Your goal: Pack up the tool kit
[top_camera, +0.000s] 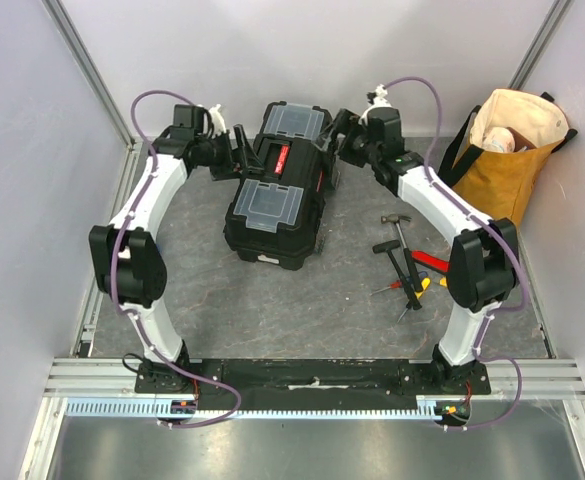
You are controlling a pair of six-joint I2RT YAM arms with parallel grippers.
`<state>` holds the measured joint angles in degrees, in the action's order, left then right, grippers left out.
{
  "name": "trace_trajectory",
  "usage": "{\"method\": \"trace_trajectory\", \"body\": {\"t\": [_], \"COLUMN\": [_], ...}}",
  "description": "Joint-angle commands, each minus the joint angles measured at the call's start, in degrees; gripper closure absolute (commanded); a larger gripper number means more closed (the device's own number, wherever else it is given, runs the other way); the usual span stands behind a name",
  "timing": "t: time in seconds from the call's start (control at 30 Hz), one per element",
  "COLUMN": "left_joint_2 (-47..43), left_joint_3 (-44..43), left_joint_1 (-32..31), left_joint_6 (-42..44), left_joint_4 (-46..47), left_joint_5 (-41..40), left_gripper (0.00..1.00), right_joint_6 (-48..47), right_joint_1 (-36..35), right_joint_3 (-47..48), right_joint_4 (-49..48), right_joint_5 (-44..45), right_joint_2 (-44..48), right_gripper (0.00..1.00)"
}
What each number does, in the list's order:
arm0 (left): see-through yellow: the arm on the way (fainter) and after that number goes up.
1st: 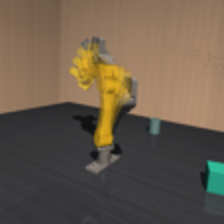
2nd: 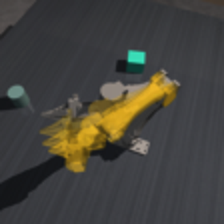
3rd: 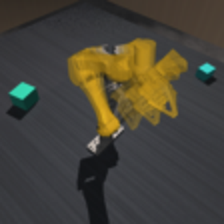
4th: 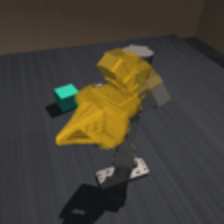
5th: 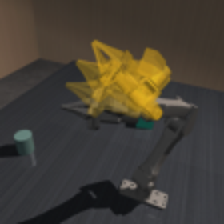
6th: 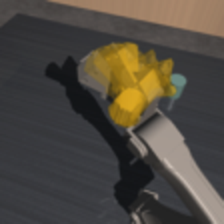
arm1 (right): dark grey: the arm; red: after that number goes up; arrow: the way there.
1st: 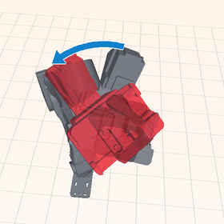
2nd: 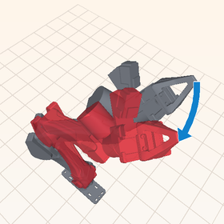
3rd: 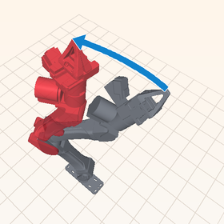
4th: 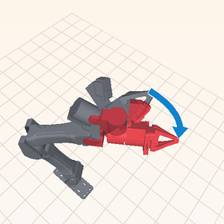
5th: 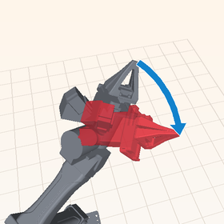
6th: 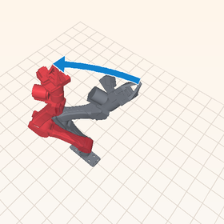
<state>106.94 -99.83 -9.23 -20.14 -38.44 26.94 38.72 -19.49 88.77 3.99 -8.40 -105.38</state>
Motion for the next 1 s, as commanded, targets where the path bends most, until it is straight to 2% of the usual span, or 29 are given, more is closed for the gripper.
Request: {"method": "trace_trajectory", "body": {"t": [0.0,0.17,0.33,0.53,0.77,0.97], "left_joint_2": [-7.3,-10.1,-8.5,-5.1,-6.7,-6.7], "left_joint_3": [5.7,11.1,15.7,17.6,20.6,22.4], "left_joint_1": [2.7,5.5,6.7,6.3,2.4,-1.2], "left_joint_6": [-6.7,-9.0,-9.5,-9.3,-8.2,-8.4], "left_joint_4": [10.3,13.6,18.1,22.2,24.5,24.9], "left_joint_5": [8.7,7.4,9.9,19.0,23.2,24.0], "left_gripper": [0.16,0.17,0.25,0.43,0.56,0.64], "right_joint_6": [-2.3,-1.4,-0.2,0.7,-0.3,0.4], "right_joint_1": [-3.6,-7.1,-10.7,-15.0,-18.6,-18.9], "right_joint_3": [6.0,9.9,17.1,23.7,29.4,34.6], "right_joint_4": [2.6,3.9,7.7,12.9,18.3,24.7], "right_joint_5": [-1.6,-0.9,-0.7,4.6,11.5,18.6], "right_joint_2": [-1.2,-3.2,-7.3,-10.5,-13.4,-16.4], "right_gripper": [0.11,0.13,0.20,0.25,0.27,0.35]}}
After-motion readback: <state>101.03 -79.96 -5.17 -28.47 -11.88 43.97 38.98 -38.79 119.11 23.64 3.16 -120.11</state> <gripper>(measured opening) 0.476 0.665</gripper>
